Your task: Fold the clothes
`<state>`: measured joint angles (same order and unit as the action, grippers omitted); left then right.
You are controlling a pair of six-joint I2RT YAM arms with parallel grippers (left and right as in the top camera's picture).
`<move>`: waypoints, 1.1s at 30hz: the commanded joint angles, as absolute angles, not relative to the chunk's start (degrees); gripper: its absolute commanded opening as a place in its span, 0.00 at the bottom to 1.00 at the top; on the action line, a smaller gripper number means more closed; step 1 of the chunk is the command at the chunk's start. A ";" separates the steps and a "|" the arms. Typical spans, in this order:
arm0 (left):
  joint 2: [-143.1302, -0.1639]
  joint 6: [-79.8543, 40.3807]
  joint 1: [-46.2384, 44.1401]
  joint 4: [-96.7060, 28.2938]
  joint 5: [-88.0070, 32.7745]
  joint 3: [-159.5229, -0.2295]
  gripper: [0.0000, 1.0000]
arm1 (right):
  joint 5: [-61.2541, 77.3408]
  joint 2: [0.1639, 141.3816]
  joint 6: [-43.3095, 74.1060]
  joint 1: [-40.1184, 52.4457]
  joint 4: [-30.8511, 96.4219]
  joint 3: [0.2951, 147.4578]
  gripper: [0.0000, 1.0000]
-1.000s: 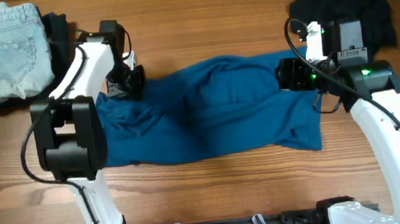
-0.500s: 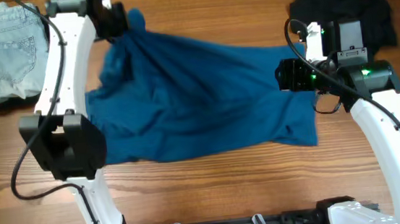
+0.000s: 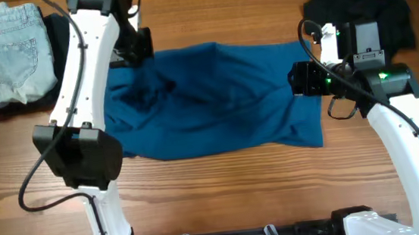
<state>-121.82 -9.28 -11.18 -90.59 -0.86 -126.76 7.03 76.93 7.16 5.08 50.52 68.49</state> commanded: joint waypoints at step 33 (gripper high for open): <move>-116.84 -23.05 -1.32 -80.34 3.68 -119.46 0.82 | 10.15 77.47 2.79 5.23 50.65 69.65 0.86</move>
<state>-111.57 -22.79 -6.90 -80.88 7.66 -120.33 9.41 76.93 4.40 5.08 50.17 68.49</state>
